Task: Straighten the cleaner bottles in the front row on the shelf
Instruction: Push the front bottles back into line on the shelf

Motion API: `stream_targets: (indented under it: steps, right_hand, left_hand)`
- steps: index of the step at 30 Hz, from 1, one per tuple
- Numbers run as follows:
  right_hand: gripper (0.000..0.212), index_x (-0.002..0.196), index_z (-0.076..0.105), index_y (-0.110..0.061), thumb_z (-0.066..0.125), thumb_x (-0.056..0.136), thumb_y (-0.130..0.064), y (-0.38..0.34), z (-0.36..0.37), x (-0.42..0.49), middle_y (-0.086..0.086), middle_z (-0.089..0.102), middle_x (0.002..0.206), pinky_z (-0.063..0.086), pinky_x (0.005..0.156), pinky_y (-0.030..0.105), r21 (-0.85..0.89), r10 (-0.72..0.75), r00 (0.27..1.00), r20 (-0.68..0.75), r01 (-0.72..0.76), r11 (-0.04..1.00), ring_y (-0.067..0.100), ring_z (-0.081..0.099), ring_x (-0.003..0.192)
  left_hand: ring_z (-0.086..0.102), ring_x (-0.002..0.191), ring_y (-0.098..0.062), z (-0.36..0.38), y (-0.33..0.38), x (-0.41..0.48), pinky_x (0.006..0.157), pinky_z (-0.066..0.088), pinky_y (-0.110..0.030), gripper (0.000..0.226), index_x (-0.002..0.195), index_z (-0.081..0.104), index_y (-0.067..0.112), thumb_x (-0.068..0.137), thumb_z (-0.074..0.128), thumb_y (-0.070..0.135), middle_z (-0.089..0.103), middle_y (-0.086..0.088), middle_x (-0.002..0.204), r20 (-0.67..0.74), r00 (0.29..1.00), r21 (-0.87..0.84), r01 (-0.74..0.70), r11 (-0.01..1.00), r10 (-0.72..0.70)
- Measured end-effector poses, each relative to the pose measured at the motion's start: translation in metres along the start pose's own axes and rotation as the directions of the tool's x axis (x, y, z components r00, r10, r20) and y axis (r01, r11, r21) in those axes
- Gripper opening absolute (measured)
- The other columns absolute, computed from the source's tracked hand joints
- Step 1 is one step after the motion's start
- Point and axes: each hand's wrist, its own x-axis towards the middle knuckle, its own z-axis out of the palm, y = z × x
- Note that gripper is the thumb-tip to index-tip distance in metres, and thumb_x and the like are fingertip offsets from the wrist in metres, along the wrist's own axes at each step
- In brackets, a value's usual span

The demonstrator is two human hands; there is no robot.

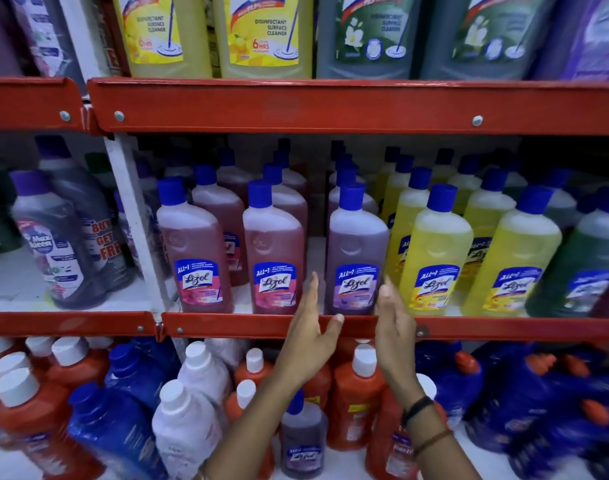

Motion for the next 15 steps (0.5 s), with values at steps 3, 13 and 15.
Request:
stream_targets:
  steps: [3, 13, 15]
  right_hand:
    - [0.067, 0.127, 0.056, -0.028, 0.039, 0.081, -0.074, 0.004, -0.002, 0.004, 0.000, 0.065, 0.124, 0.047, 0.101, 0.043, 0.086, 0.044, 0.998, 0.045, -0.048, 0.995, 0.013, 0.059, 0.117]
    - [0.049, 0.105, 0.067, -0.033, 0.037, 0.086, -0.066, -0.010, -0.010, 0.003, -0.003, 0.072, 0.109, 0.053, 0.085, 0.024, 0.086, 0.044, 0.994, 0.104, -0.053, 0.995, 0.006, 0.066, 0.104]
    - [0.059, 0.120, 0.062, -0.025, 0.040, 0.086, -0.067, -0.008, -0.019, 0.001, -0.001, 0.067, 0.122, 0.048, 0.096, 0.031, 0.093, 0.003, 0.999, 0.053, -0.008, 0.996, 0.010, 0.060, 0.116]
  left_hand:
    - [0.023, 0.143, -0.004, -0.001, -0.004, 0.002, 0.118, 0.026, -0.043, 0.077, 0.143, 0.007, 0.047, 0.081, 0.053, 0.045, 0.022, 0.011, 0.157, 0.028, 0.999, -0.017, 0.030, 0.999, -0.029]
    - [0.044, 0.129, 0.000, 0.005, 0.001, 0.003, 0.110, 0.039, -0.034, 0.070, 0.147, 0.024, 0.029, 0.084, 0.056, 0.025, 0.044, 0.012, 0.144, -0.038, 0.999, -0.034, 0.034, 0.999, -0.036]
    - [0.050, 0.125, -0.002, 0.014, 0.012, -0.003, 0.103, 0.042, -0.022, 0.052, 0.134, 0.040, 0.031, 0.087, 0.056, 0.017, 0.051, -0.002, 0.141, -0.215, 0.977, -0.121, -0.025, 0.992, -0.001]
